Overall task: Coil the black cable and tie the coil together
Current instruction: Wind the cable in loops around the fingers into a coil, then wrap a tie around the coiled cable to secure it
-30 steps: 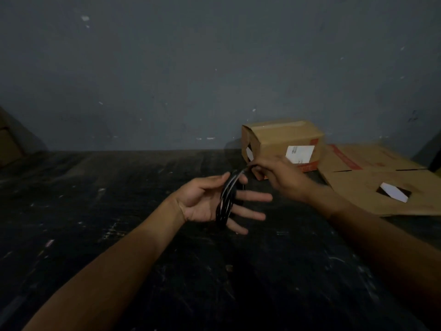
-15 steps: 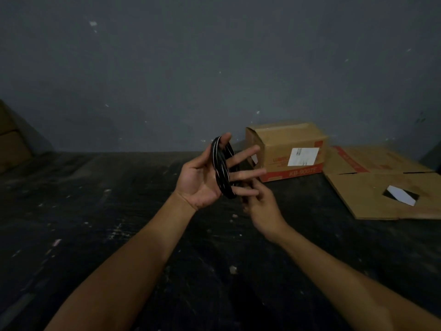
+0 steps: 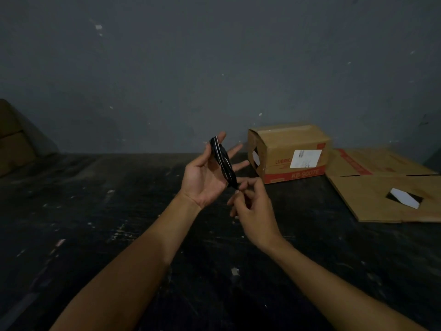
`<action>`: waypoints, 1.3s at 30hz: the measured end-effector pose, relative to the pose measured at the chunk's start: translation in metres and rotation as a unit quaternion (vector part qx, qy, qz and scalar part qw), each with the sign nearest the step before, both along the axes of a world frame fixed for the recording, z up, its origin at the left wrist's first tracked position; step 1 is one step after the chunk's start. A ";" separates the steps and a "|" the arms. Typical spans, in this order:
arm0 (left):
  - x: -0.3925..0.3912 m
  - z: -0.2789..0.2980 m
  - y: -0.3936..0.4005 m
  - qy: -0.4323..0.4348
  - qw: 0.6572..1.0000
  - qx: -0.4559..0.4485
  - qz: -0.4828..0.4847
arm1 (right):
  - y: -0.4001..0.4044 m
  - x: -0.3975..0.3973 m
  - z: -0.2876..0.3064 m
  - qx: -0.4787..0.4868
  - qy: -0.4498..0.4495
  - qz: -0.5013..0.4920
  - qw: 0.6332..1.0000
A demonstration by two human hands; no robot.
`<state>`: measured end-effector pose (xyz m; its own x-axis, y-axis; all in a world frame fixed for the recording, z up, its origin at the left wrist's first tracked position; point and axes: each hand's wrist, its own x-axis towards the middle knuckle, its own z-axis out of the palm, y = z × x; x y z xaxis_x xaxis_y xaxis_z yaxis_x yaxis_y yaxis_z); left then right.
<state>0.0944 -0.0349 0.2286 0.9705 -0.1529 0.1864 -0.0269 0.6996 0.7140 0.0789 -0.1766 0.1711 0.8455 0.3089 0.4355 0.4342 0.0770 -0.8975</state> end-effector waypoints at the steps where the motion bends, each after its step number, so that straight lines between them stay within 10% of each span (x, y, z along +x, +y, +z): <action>1: 0.000 -0.001 -0.001 0.003 1.000 0.005 0.006 | -0.001 0.000 0.000 -0.008 -0.010 -0.005 1.000; 16: 0.000 -0.015 -0.008 0.013 0.994 0.107 -0.025 | -0.028 0.018 -0.003 -0.144 -0.055 0.057 0.986; 39: 0.009 -0.028 -0.026 0.091 0.922 0.368 0.079 | -0.048 0.026 -0.028 0.001 0.246 0.083 0.966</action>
